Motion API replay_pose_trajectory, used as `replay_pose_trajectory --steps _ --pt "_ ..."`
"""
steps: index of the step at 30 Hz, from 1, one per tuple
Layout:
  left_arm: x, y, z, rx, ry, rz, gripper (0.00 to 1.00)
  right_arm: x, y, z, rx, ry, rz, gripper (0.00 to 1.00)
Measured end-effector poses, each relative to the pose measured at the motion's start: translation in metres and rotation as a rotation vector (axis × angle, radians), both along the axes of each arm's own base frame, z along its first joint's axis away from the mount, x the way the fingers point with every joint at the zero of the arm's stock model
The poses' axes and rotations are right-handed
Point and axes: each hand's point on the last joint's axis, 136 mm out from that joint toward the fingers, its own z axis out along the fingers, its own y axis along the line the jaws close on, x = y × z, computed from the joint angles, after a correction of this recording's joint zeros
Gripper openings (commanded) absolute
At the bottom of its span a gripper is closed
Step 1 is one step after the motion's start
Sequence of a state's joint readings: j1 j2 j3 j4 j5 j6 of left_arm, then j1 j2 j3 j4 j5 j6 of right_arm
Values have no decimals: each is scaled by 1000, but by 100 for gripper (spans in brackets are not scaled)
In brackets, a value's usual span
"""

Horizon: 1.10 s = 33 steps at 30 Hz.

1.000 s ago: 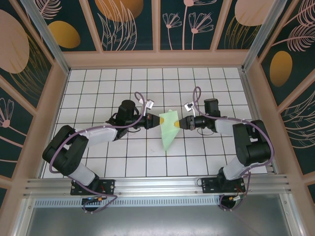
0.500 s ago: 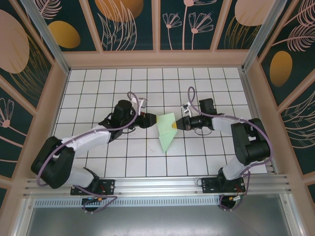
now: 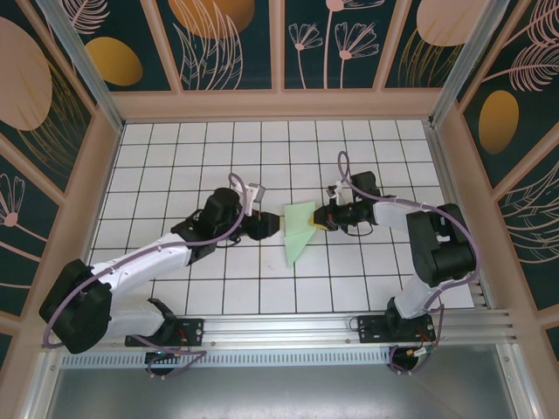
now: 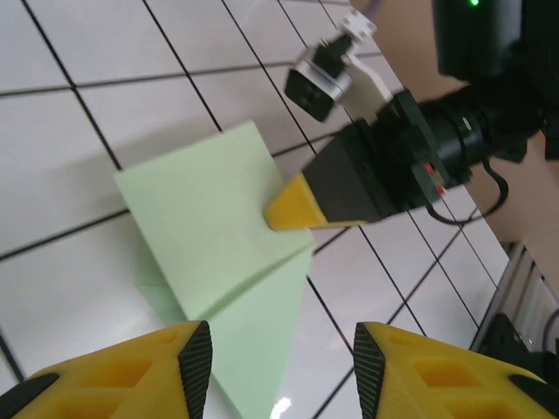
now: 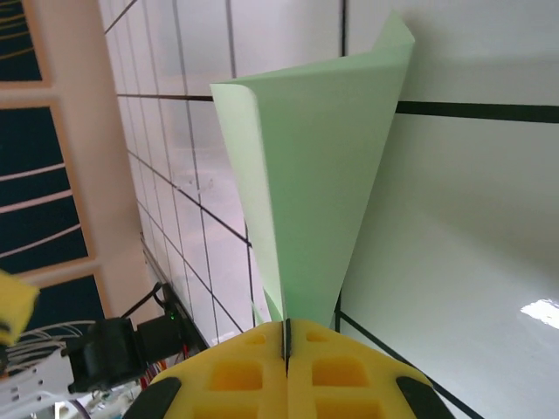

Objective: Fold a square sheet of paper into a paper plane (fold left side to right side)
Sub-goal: Place the paper at the center of the table, then fold the wing for the fifth time at the center of the table.

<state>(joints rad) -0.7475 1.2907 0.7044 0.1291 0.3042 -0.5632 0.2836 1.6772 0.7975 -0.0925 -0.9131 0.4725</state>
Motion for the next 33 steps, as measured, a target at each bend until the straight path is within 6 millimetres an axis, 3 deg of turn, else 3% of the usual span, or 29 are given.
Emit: replay_pose_trajectory --steps 6,11,18,26,33 --pt "-23 -24 -44 93 81 -49 51 4 -1 -5 -28 59 -30 0" --pt "-27 -45 -71 183 112 -46 52 7 -1 -5 -33 73 -33 0" --pt "-20 -66 -75 265 72 -1 60 5 -1 -5 -45 94 -33 0" --pt "-15 -73 -85 384 42 43 63 6 0 -4 -46 89 -30 0" --pt "-17 -72 -108 495 44 56 60 5 0 -6 -57 94 -33 0"
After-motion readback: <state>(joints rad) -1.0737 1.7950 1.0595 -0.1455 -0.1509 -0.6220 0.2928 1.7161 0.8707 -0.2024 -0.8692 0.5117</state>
